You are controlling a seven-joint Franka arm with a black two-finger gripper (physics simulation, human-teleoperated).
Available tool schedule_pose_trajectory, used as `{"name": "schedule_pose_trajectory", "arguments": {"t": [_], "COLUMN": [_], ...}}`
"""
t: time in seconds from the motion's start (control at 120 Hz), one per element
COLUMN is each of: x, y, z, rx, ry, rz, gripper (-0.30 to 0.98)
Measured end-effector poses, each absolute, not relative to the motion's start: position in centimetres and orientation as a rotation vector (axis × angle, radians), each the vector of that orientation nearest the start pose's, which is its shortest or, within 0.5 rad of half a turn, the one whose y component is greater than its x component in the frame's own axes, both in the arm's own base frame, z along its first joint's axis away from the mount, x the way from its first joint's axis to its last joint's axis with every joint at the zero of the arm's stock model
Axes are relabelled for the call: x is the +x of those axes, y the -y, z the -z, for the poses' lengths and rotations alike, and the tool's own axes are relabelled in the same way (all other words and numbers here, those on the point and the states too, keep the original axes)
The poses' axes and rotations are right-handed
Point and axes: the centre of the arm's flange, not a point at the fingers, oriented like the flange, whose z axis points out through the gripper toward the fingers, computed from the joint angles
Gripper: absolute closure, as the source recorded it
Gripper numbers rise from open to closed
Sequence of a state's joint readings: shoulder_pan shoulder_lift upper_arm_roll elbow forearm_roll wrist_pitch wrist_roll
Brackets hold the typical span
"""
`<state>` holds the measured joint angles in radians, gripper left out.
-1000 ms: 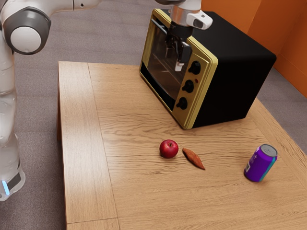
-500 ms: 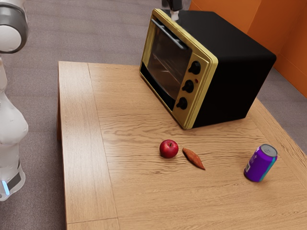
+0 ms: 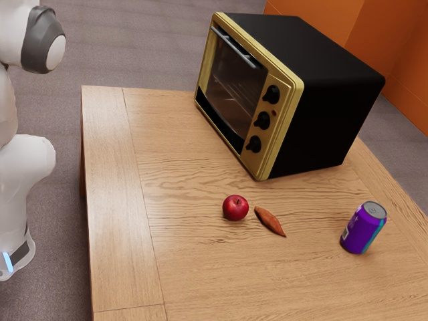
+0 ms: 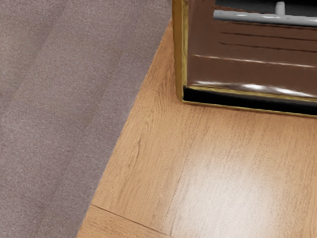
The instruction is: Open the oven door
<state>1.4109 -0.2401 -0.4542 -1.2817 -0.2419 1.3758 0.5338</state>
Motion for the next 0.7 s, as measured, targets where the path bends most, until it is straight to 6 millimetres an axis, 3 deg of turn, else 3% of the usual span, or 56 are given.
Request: {"name": "schedule_pose_trajectory", "arguments": {"t": [0.042,0.1,0.267,0.317,0.408,0.492,0.533,0.575,0.65,0.7], "x": [28.9,27.8,27.4,28.0,30.3,33.3,34.4,34.7,31.8,28.7], "y": [-29.9,-30.3,-30.4,-31.3,-35.7,-36.6,-36.2,-34.6,-31.4,-30.4], "z": [-85.7,-86.5,-87.2,-86.5,-83.6,-83.7,-84.4,-85.8,-88.3,-87.9], "rx": [-2.909,-2.91,-2.938,-2.962,-3.067,-3.054,-3.015,-2.943,-2.766,-2.661], "ry": [0.517,0.47,0.182,0.095,-0.15,-0.471,-0.648,-0.87,-1.205,-1.336], "rz": [0.532,0.617,0.773,0.795,0.89,0.958,0.995,1.059,1.146,1.139], "gripper": [0.0,0.0,0.0,0.0,0.0,0.0,0.0,0.0,0.0,0.0]}}
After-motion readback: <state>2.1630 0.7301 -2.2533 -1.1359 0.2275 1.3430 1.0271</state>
